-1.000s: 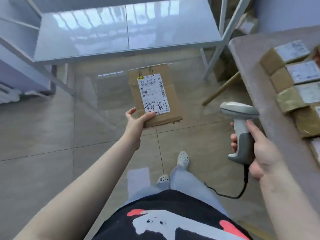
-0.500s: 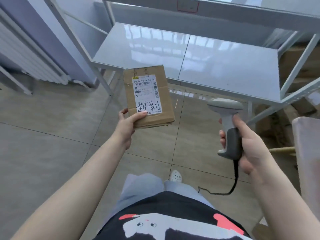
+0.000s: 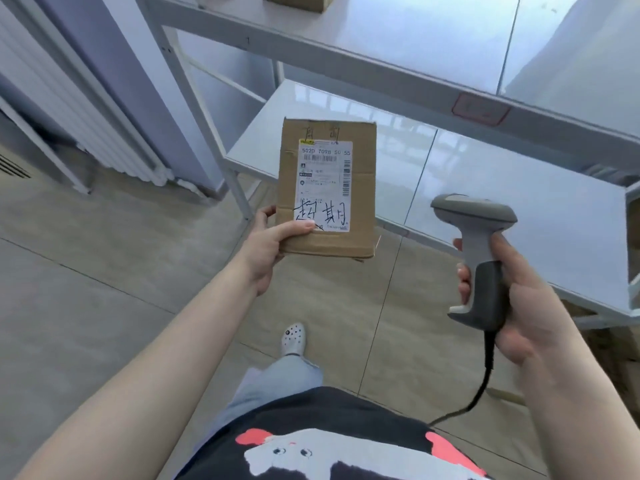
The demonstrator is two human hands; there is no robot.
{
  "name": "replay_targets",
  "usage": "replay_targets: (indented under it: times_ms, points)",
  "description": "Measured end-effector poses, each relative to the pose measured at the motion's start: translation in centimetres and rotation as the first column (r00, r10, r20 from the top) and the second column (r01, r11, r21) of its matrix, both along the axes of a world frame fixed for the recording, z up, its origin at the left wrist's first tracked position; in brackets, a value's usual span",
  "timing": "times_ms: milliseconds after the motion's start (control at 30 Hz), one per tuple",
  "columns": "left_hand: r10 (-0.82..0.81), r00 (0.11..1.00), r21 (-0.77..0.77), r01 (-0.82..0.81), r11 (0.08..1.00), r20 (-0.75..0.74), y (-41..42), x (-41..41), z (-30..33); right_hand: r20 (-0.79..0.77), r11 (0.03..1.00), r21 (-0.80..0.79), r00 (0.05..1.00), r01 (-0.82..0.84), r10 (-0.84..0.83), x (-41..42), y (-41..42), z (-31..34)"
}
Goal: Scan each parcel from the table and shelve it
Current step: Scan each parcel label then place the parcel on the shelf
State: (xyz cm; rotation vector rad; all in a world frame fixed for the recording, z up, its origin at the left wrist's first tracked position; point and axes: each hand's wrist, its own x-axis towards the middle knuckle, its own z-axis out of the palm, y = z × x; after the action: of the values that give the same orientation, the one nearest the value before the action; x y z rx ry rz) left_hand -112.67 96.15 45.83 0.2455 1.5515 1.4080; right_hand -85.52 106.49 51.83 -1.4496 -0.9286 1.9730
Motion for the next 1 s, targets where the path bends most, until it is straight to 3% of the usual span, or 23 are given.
replay_targets:
  times_ms: [300,667,833,1000]
  points:
    - [-0.152,0.987,0.108,0.147,0.983,0.041,9.5,-9.8,3.7,-0.049,0.993,0.065,0.994,0.098,-0.095,-9.8,6.1,2.9]
    - [-0.239,0.971,0.206,0.235,0.950,-0.005,22.3,-13.9,9.1,-0.145,0.975,0.149,0.979,0.167,-0.146,-13.8,15.0,4.4]
    - [-0.259,0.965,0.209,0.264,0.942,-0.050,28.8,-14.4,11.8,-0.190,0.969,0.139,0.966,0.204,-0.176,-14.3,20.1,5.0]
    - [-0.209,0.972,0.119,0.221,0.968,-0.107,35.2,-14.9,13.2,-0.205,0.966,0.128,0.959,0.225,-0.197,-14.7,23.2,5.7]
